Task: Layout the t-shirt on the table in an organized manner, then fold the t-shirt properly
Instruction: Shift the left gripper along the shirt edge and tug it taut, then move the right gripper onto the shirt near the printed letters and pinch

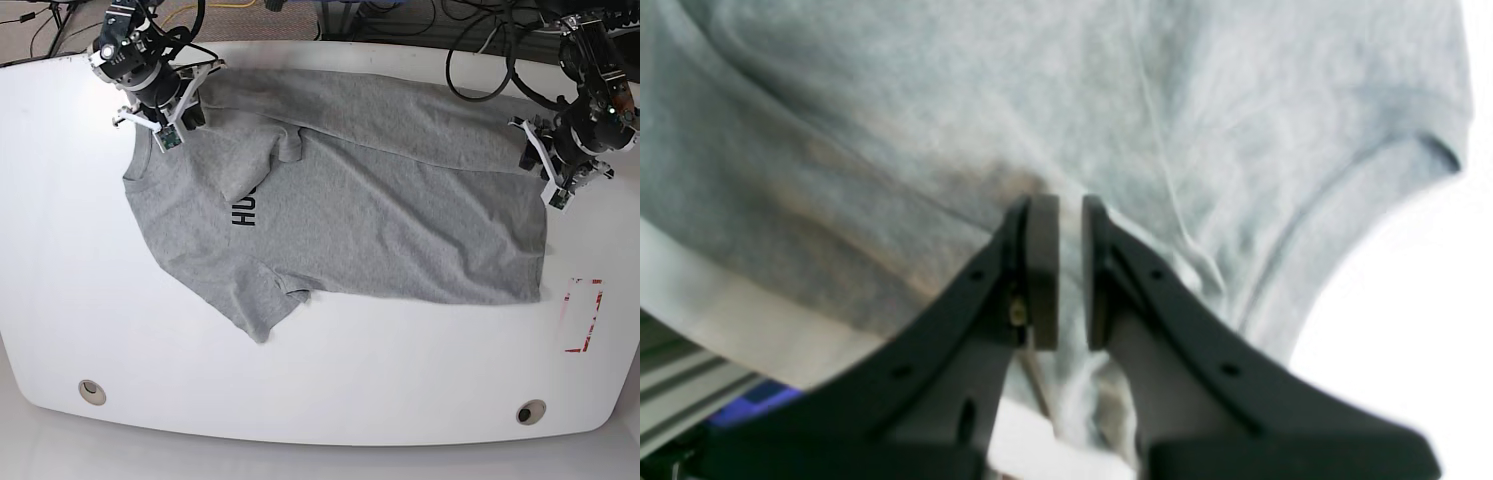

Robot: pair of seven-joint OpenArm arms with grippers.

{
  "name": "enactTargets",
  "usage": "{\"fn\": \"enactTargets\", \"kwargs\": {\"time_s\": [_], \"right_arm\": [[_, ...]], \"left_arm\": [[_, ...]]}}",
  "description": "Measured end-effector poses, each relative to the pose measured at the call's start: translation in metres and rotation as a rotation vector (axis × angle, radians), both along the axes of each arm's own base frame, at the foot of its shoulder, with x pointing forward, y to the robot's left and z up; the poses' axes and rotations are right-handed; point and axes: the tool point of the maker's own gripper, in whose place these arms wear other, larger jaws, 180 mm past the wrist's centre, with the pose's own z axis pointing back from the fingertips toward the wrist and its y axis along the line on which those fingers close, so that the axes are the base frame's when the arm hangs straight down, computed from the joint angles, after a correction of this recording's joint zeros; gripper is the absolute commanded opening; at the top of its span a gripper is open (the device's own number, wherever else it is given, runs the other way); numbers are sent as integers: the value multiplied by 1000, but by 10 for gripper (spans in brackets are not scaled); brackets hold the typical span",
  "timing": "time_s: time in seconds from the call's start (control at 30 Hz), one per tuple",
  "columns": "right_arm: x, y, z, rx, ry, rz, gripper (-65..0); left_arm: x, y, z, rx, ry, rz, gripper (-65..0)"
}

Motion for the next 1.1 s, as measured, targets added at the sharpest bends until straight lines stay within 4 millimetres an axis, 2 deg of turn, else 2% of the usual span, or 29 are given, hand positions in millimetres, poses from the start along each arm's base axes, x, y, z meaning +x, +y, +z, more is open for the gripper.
{"fn": "enactTargets", "kwargs": {"time_s": [0.17, 0.33, 0.57, 0.9, 1.1], "right_arm": [[-5, 0, -4, 2, 19, -1, -591], [-13, -3, -22, 18, 71, -13, -591], [-21, -23, -35, -6, 115, 1, -591], [-13, -35, -38, 37, 72, 7, -591], [-13, -36, -38, 36, 70, 10, -591]], "left_arm": [[-15, 1, -21, -16, 37, 3, -467], [-29, 14, -40, 10, 105, 27, -467], [-29, 29, -49, -4, 112, 40, -467], [-36, 31, -52, -23, 110, 37, -467], [-42, 31, -53, -27, 114, 34, -467]]}}
